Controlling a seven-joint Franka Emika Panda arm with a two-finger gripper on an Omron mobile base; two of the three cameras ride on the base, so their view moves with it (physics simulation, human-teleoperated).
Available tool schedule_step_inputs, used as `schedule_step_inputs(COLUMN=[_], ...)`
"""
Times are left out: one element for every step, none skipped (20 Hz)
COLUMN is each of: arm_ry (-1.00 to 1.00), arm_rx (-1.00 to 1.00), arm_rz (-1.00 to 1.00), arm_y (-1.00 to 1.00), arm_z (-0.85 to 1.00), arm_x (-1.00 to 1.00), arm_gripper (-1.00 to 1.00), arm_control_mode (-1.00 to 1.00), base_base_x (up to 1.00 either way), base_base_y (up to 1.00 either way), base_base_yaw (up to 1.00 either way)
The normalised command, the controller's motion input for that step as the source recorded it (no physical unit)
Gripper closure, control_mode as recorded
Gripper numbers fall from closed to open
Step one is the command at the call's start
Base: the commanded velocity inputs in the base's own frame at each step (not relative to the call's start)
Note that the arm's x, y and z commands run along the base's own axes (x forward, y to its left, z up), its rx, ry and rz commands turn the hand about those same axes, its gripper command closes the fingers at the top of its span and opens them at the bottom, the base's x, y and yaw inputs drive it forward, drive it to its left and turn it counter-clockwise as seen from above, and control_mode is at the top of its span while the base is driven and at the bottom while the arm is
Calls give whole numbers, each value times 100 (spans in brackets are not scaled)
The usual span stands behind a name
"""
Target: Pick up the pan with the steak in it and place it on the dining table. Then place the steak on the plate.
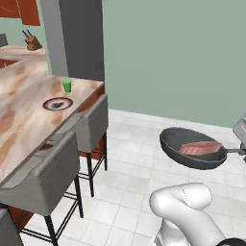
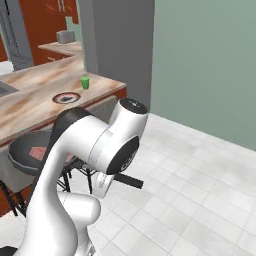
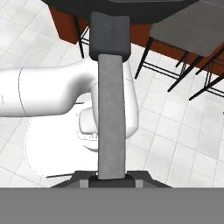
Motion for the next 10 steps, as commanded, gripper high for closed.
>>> schedule_step_inputs(arm_ry=[0,0,0,0,0,0,0,0,0,0], arm_rx=[0,0,0,0,0,0,0,0,0,0], arm_rz=[0,0,0,0,0,0,0,0,0,0], arm_y=[0,0,0,0,0,0,0,0,0,0], arm_z=[0,0,0,0,0,0,0,0,0,0], arm_x=[0,0,0,0,0,0,0,0,0,0], arm_gripper=[100,100,100,100,100,100,100,100,100,100], arm_control_mode=[100,100,100,100,100,100,100,100,100,100], base_base_x=[1,0,0,0,0,0,0,0,0,0], base_base_y=[0,0,0,0,0,0,0,0,0,0], base_base_yaw=[49,49,49,48,48,49,49,49,49,49])
